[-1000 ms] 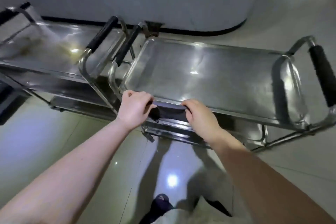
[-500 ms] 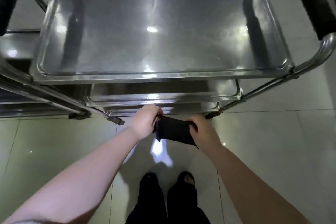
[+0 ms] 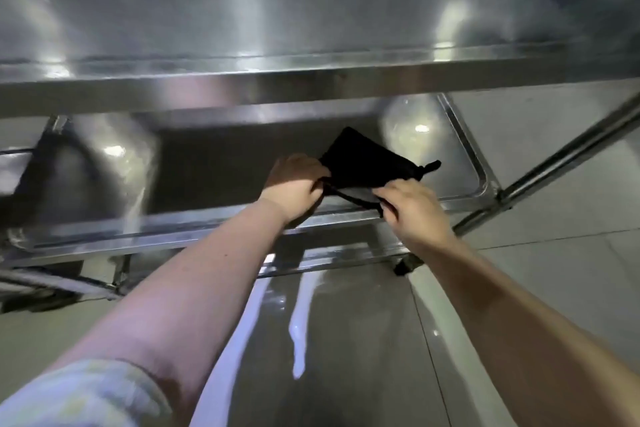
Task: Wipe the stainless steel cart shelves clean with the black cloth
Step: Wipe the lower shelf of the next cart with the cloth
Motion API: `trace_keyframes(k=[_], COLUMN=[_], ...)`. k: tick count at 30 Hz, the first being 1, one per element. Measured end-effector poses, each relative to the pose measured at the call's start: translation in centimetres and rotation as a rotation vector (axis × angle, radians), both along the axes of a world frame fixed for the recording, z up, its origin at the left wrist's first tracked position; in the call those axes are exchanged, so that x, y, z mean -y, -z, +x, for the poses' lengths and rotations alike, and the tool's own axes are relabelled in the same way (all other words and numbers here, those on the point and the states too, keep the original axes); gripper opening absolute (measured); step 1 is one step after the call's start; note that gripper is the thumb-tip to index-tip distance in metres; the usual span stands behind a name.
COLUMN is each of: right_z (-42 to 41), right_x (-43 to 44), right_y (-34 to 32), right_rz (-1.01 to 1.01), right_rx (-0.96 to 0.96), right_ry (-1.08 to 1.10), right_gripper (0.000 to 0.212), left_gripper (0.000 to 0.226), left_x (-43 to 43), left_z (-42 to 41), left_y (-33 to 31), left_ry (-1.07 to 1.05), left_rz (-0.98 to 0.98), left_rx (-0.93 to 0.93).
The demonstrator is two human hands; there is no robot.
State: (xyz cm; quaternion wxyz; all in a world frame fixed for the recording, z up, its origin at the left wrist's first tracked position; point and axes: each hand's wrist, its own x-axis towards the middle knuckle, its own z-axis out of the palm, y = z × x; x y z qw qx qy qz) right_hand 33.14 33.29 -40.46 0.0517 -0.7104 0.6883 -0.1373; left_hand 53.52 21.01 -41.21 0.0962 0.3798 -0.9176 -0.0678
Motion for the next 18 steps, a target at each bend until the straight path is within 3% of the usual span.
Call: trace_keyframes(k=[3, 5, 7, 9, 12, 18], right_z=[-0.6, -1.2, -1.6, -1.0, 0.4, -0.4], right_x=[-0.1, 1.2, 3.6, 6.0, 8.0, 9.5], right_y=[3.0, 3.1, 2.7, 2.7, 3.5, 5.8], right_rz=[-0.038, -0.074, -0.086, -0.037, 0.231, 0.302], right_rx=[0.067, 0.251, 0.322, 0.17, -0.081, -0.107], right_ry=[-0.109, -0.081, -0.051, -0.064, -0.115, -0.046], right_gripper=[0.022, 0.021, 0.02, 0.038, 0.054, 0.053], left_gripper=[0.037, 0.041, 0.044, 0.05, 0.052, 0.049], left_x=[0.9, 2.1, 4.0, 6.1, 7.5, 7.6], left_z=[0.7, 1.1, 1.1, 0.6, -0.7, -1.6], left_y=[2.0, 2.7, 3.2, 3.5, 4.6, 6.8], left_ry=[0.072, -0.101, -0.238, -0.24, -0.294, -0.328], left_rz=[0.047, 0.009, 0.016, 0.123, 0.169, 0.089], left_rx=[-0.106, -0.275, -0.317, -0.158, 0.036, 0.155])
